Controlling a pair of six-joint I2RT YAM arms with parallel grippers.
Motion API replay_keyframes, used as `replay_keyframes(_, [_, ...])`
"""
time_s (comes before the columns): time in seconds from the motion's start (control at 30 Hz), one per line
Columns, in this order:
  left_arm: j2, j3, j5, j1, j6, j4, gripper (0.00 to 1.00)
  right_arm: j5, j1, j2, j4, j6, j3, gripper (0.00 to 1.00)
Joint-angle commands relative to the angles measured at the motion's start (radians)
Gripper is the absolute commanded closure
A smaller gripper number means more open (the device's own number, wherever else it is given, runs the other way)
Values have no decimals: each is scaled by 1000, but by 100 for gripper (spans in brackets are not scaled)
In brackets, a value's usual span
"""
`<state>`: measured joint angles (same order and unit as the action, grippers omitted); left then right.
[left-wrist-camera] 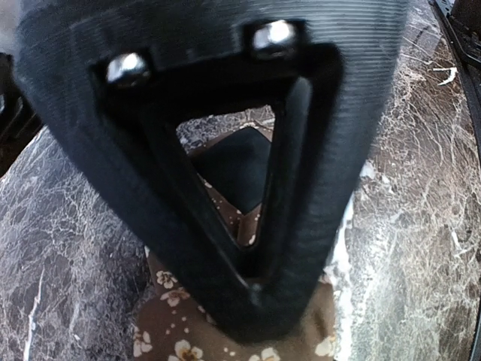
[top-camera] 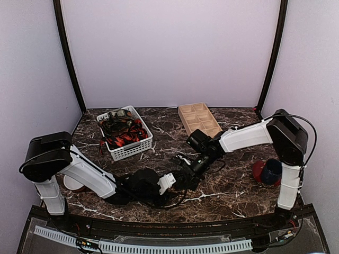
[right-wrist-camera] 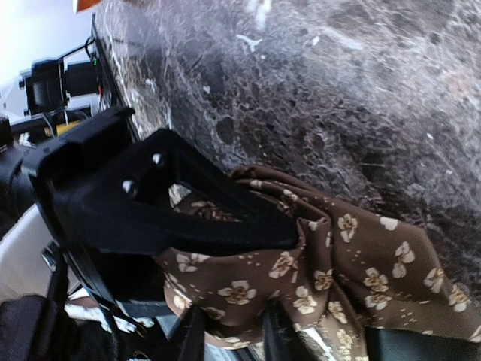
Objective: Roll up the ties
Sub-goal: Roll the tie at the center of the board.
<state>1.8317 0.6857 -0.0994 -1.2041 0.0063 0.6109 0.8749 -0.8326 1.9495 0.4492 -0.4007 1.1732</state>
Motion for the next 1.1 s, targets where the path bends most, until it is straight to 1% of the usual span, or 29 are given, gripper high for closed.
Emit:
replay_keyframes(0.0, [41,-13,38,-9,6,-148,63,-31,-7,20,19,16,14,86])
replay_keyframes(0.07, [36,-10,37,-8,17,-147,59,-38,-5,23,19,16,6,95])
replay_keyframes(0.1, [32,-9,37,-9,25,-142,55,-43,-4,24,20,16,2,99])
replay_keyframes(0.2, [9,-9,41,-9,53,-114,42,-48,0,19,14,11,-14,100])
replay_keyframes(0.27, [-7,-5,44,-9,81,-93,37,-52,5,18,12,10,-14,100])
replay_keyframes(0.3, [-12,-1,47,-9,96,-84,36,-53,9,16,13,8,-41,100])
replay_keyframes(0.43, [-28,-2,39,-9,126,-17,32,-62,28,14,14,5,-60,100])
replay_keyframes(0.53, [-31,-3,45,-9,135,21,31,-69,43,21,19,8,-64,100])
replay_keyframes(0.63, [-22,4,51,-9,126,37,31,-79,54,32,26,11,-59,100])
replay_keyframes(0.83, [-7,16,82,-9,100,61,39,-109,65,60,48,9,-41,100])
replay_keyframes(0.9, [-1,23,80,-8,93,66,44,-120,66,66,54,4,-38,100])
replay_keyframes(1.0, [23,44,76,-8,83,38,58,-128,69,64,58,-1,-36,100])
replay_keyframes(1.07, [36,41,67,-8,73,26,64,-125,71,54,63,1,-30,100])
